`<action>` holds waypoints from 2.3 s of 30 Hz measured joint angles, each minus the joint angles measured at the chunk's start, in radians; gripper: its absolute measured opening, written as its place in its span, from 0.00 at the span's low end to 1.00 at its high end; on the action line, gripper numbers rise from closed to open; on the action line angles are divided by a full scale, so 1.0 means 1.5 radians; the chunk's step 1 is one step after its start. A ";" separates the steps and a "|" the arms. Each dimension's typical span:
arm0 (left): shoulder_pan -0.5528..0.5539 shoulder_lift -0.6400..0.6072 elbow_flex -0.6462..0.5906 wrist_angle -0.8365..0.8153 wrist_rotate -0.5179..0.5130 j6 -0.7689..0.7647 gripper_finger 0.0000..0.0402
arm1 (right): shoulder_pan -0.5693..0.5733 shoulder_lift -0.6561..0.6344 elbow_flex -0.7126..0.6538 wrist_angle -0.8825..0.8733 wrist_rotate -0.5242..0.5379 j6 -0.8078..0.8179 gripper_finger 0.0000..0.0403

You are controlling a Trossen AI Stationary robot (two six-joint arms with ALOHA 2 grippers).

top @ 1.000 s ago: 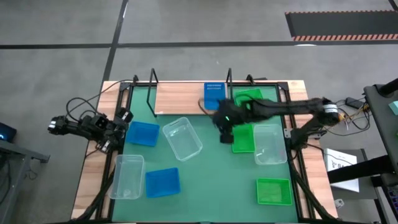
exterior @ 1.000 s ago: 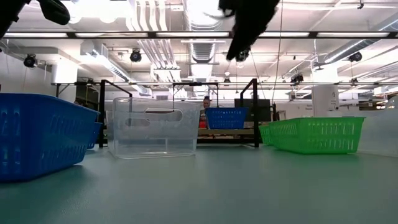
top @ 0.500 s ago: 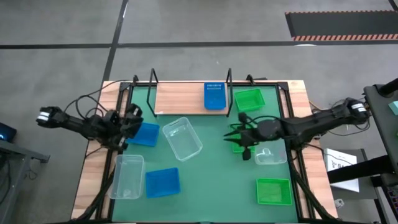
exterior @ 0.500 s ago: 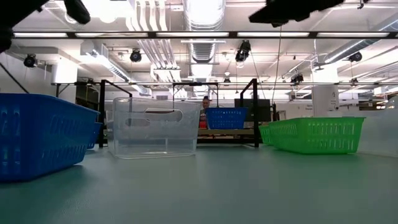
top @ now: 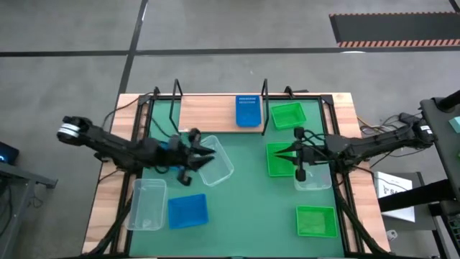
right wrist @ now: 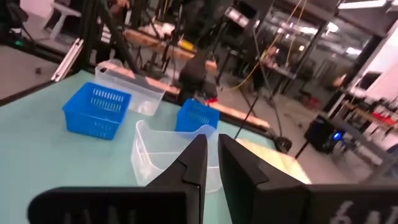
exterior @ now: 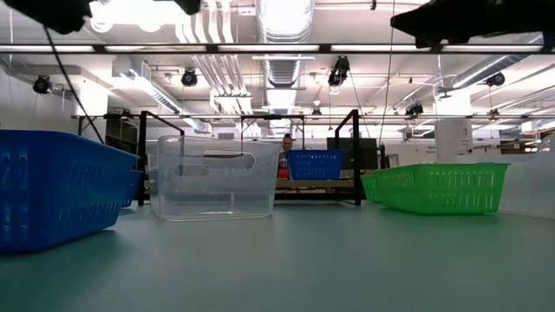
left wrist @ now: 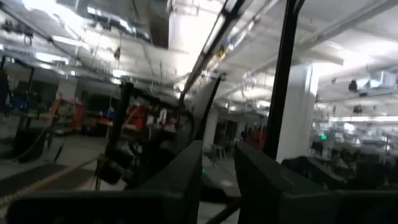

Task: Stack baskets on shelf by color
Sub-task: Put the right green bin on the shelf

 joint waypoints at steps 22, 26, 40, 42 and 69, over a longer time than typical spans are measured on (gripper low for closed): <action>-0.022 0.387 0.460 -0.452 -0.077 -0.071 0.20 | 0.000 -0.214 -0.083 -0.047 -0.050 0.018 0.08; -0.021 0.422 0.587 -0.732 -0.133 -0.071 0.20 | 0.000 -0.246 -0.070 -0.131 -0.051 0.049 0.08; 0.012 0.595 0.770 -0.848 -0.135 0.043 0.27 | 0.000 -0.337 -0.069 -0.193 -0.104 0.056 0.08; 0.021 0.616 0.788 -0.846 -0.135 0.055 0.33 | 0.000 -0.344 -0.070 -0.210 -0.103 0.055 0.08; 0.055 0.759 0.785 -0.673 -0.101 0.037 0.54 | 0.000 -0.351 -0.070 -0.236 -0.096 0.092 0.08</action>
